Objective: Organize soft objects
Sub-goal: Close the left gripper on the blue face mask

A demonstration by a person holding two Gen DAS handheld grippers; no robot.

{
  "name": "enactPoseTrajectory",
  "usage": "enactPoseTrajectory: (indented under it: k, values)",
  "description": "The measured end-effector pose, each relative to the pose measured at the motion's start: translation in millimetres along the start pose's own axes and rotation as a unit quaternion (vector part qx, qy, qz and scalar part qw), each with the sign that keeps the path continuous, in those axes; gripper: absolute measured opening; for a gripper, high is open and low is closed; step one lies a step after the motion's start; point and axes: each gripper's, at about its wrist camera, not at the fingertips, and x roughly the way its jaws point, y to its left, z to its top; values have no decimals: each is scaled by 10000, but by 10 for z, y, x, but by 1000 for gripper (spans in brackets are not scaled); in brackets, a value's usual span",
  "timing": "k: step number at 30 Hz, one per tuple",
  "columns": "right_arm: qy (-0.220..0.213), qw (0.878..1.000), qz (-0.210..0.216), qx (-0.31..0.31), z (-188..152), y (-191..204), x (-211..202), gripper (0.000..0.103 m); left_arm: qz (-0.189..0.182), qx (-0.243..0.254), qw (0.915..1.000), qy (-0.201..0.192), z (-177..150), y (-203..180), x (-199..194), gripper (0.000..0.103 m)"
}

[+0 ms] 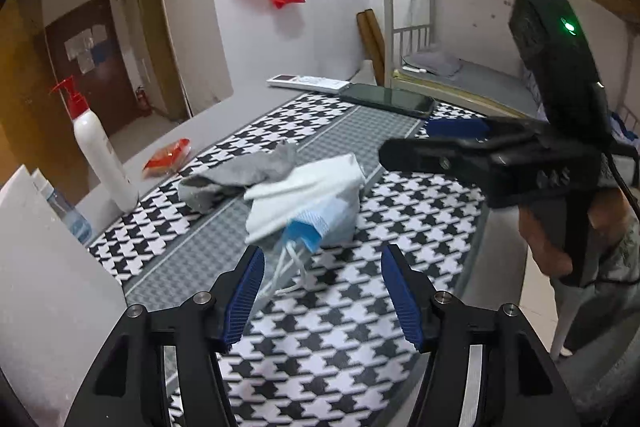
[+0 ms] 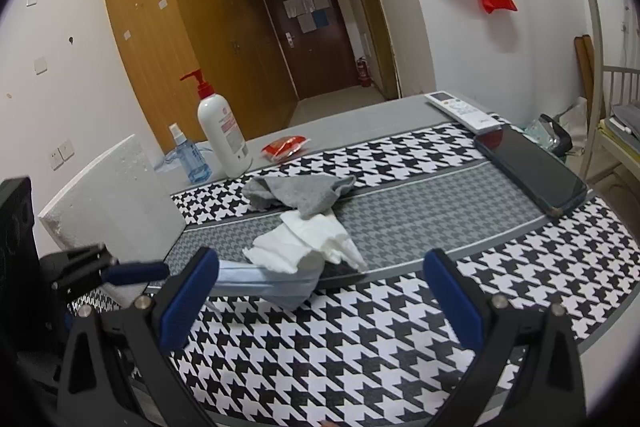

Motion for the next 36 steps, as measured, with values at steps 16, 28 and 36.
enactPoseTrajectory:
  k: [16,28,36]
  values:
    - [278,9996,60,-48,78,-119,166,103,-398,-320,9986,-125,120,80,321,62]
    - [313,9995,-18,-78,114,-176,203,103,-942,-596,9931,-361,136,27,408,32]
    - [419,9991,-1,-83,167,-216,243,103,-1313,-682,9879,-460,137,37,405,10]
